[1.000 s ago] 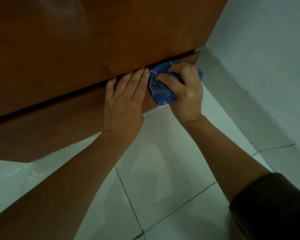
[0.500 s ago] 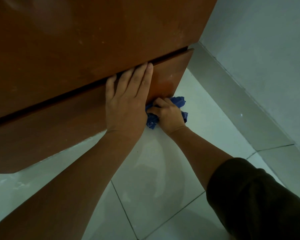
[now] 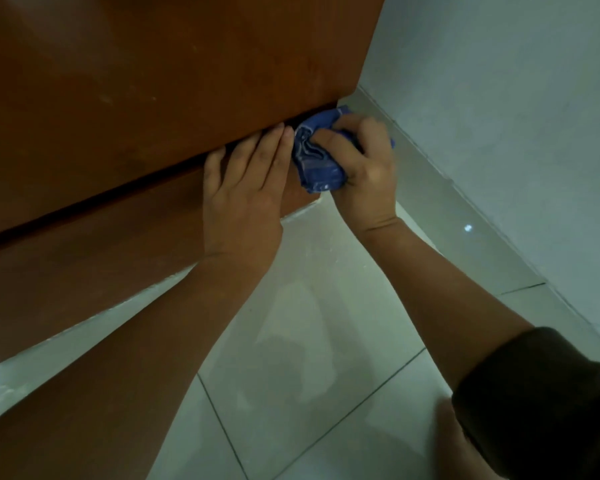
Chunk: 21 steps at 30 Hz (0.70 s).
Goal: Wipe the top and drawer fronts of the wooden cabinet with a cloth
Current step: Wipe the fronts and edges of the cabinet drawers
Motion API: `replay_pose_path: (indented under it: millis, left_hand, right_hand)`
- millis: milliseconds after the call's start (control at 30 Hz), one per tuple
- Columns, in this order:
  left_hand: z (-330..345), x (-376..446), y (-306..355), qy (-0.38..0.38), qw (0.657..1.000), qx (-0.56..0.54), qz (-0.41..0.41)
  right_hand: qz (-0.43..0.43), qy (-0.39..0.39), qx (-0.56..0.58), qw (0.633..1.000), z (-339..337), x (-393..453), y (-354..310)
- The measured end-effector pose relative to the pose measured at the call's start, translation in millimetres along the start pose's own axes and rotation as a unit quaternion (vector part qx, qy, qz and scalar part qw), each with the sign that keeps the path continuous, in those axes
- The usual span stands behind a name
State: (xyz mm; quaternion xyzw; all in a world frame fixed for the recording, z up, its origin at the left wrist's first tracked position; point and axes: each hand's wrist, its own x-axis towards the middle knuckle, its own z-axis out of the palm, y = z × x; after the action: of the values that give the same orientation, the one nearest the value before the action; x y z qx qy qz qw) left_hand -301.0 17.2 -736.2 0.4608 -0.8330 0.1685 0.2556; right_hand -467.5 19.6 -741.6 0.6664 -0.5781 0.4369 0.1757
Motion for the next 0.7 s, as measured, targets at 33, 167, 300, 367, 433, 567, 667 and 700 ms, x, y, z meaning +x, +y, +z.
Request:
replay_pose_path:
  millis: [33,167,300,367,433,567,667,700]
  left_hand:
    - [1,-1,0,0.0,1.0,0.01,0.002]
    - [4,-2,1,0.005,0.999,0.038,-0.003]
    - [8,-2,2,0.014,0.998,0.055,-0.008]
    - [10,-1,3,0.017,0.998,0.058,-0.007]
    - [9,0,4,0.015,0.998,0.065,-0.008]
    - [0,1,2,-0.017,0.997,0.072,-0.006]
    - [-19,3,2,-0.111,0.991,0.076,-0.005]
    - [-32,8,0,-0.146,0.986,0.078,0.001]
  right_hand:
    - [-0.012,0.005,-0.012,1.0,4,-4,2]
    - [-0.01,-0.084,-0.019,0.996,20,-40,13]
    - [0.036,-0.211,-0.012,0.977,40,-69,14]
    - [0.039,-0.257,-0.028,0.965,46,-73,15]
    - [0.033,-0.297,-0.051,0.953,50,-74,14]
    - [0.039,-0.364,-0.072,0.928,46,-69,9]
    - [0.038,-0.396,-0.086,0.913,30,-56,5]
    - [0.04,-0.404,-0.083,0.91,20,-47,1]
